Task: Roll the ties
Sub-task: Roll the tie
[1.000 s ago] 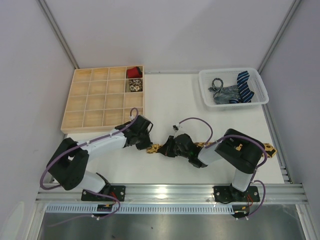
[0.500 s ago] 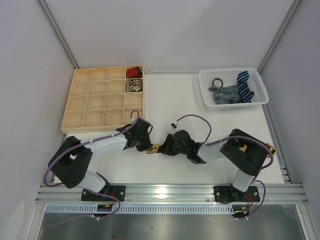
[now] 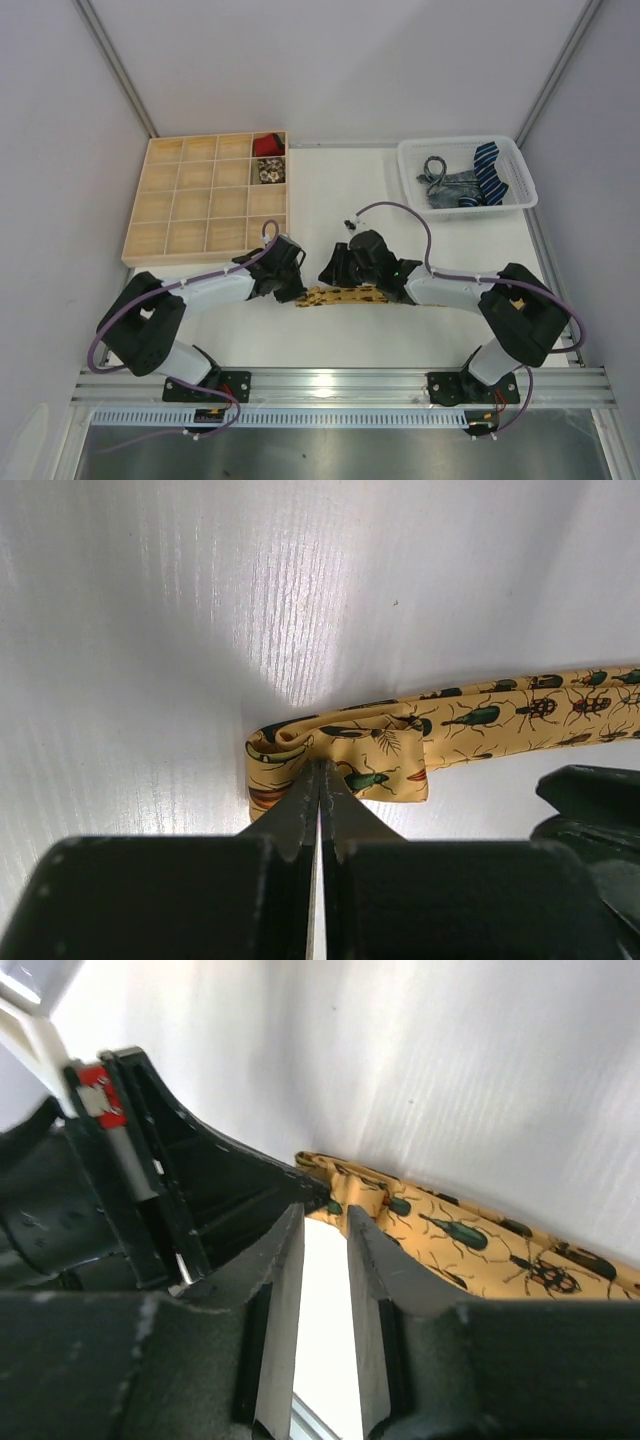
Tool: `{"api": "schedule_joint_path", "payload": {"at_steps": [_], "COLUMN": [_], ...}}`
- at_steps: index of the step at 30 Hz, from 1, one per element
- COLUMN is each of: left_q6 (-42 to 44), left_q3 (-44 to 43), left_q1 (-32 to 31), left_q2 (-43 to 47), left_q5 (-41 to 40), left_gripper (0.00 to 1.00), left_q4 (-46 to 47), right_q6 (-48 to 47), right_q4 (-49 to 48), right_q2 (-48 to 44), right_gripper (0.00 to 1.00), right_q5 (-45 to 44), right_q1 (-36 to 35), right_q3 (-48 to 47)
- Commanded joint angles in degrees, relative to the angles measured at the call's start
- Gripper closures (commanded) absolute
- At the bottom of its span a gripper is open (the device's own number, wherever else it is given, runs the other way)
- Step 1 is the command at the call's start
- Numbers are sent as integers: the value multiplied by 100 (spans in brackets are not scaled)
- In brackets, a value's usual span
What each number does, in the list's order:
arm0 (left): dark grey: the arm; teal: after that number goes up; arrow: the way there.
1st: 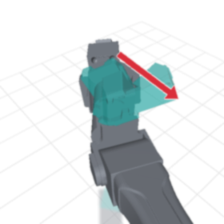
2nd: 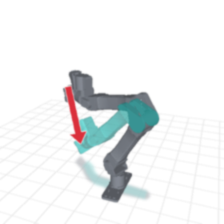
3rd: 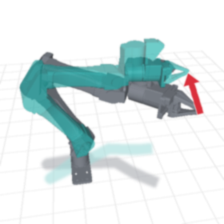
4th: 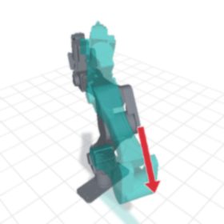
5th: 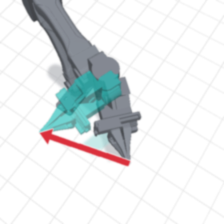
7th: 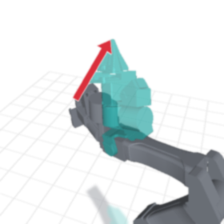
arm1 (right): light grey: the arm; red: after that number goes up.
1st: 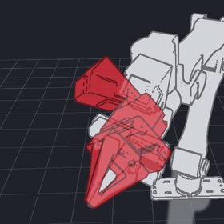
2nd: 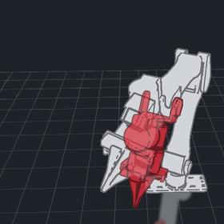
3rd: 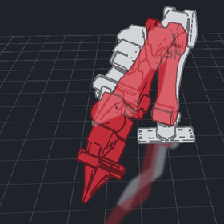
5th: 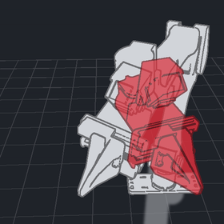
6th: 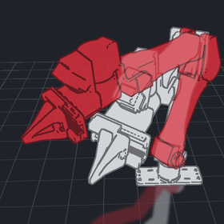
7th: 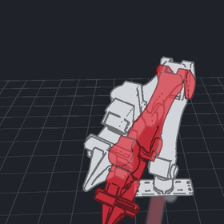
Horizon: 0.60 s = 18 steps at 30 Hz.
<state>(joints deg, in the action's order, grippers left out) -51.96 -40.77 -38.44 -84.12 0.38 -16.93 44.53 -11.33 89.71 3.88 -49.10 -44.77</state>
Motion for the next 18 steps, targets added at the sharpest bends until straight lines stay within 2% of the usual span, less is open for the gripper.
{"api": "schedule_joint_path", "payload": {"at_steps": [1, 6, 9, 18], "left_q6": [134, 187, 187, 213], "left_q3": [166, 184, 210, 219], "left_q1": [29, 20, 29, 29], "left_q2": [-17, 44, 106, 238], "left_q5": [-91, -91, -108, -170], "left_gripper": [100, 100, 100, 99], "left_q4": [-83, -82, -100, -162], "right_q6": [-279, -226, -156, -111], "right_q4": [491, 492, 474, 465], "right_q2": [-42, 494, 784, 1136], "right_gripper": [72, 78, 82, 95], "right_q5": [646, 1693, 1975, 2011], "right_q1": [155, 243, 234, 243], "right_q3": [-400, -874, -1051, -1016]}}
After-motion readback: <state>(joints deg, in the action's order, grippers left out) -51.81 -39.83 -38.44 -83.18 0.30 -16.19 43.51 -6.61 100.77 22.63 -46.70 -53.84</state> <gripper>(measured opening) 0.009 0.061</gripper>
